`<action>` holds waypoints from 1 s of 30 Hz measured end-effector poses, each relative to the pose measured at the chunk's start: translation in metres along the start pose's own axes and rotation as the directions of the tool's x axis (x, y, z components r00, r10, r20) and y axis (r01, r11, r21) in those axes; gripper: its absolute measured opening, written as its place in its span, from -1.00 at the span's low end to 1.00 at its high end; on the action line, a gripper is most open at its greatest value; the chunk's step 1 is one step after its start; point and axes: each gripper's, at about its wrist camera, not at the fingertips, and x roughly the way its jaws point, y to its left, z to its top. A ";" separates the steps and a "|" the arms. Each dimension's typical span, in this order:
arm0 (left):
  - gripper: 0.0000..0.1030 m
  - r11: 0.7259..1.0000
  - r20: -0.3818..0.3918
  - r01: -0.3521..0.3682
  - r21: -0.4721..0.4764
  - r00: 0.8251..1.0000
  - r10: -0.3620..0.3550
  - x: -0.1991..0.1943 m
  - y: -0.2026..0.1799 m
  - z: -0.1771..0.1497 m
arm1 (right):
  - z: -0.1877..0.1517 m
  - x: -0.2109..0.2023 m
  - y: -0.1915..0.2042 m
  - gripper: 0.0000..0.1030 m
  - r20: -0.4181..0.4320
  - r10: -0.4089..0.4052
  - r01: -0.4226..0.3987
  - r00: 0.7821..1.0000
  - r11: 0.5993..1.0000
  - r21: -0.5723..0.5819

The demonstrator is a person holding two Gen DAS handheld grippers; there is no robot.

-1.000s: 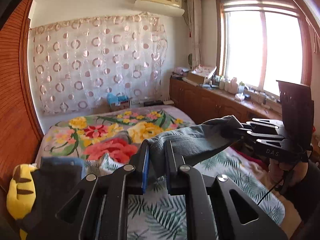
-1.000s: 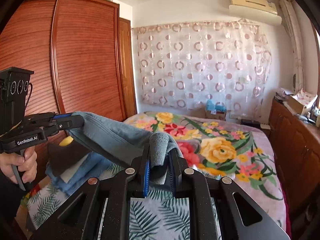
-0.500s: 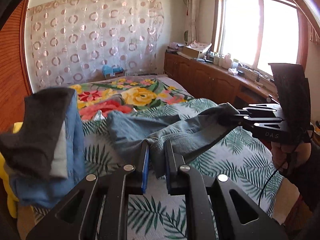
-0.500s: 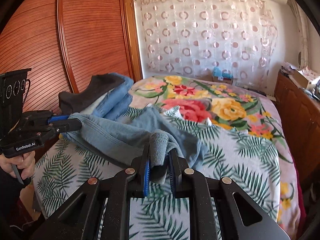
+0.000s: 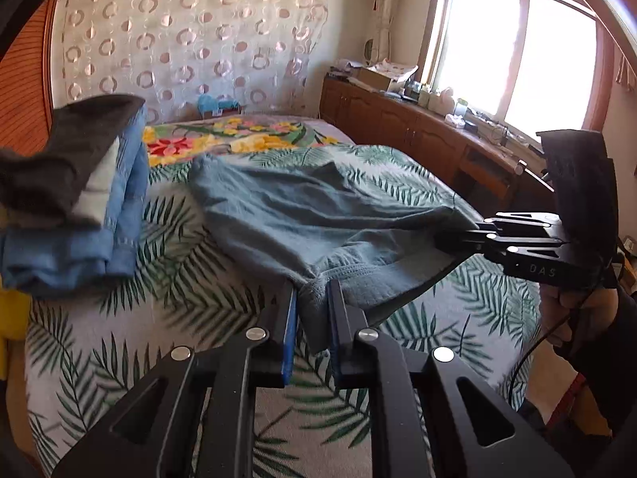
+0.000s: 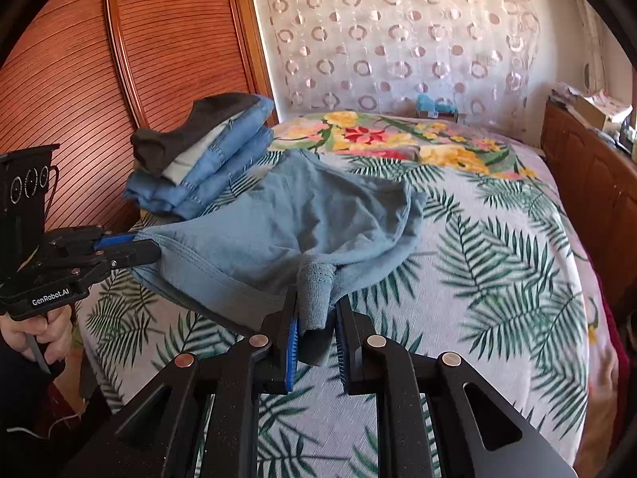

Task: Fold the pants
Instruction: 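Lower the hem onto the shorts and open the left tool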

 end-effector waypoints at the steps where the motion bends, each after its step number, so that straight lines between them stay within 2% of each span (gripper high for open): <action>1: -0.71 1.000 -0.013 -0.003 -0.004 1.000 0.003 0.003 0.000 -0.005 | -0.003 -0.001 0.000 -0.69 -0.005 0.004 -0.004 1.000 1.000 0.004; 9: -0.70 1.000 -0.082 -0.020 -0.022 0.997 0.018 0.018 0.001 -0.035 | -0.020 0.010 -0.001 -0.69 -0.052 0.000 0.002 0.999 1.000 0.026; 17: -0.68 1.000 -0.076 -0.026 -0.005 0.997 0.025 0.015 -0.003 -0.042 | -0.017 0.006 -0.007 -0.69 -0.060 0.010 -0.007 0.998 0.998 0.057; 21: -0.68 1.000 -0.066 0.004 -0.017 0.998 -0.005 0.001 -0.004 -0.044 | -0.012 -0.005 -0.005 -0.69 -0.059 0.015 -0.012 0.998 0.999 0.050; 30: -0.67 0.999 -0.086 0.021 -0.025 0.996 -0.023 -0.008 -0.011 -0.052 | -0.028 -0.023 -0.002 -0.69 -0.093 0.011 -0.006 0.996 0.999 0.054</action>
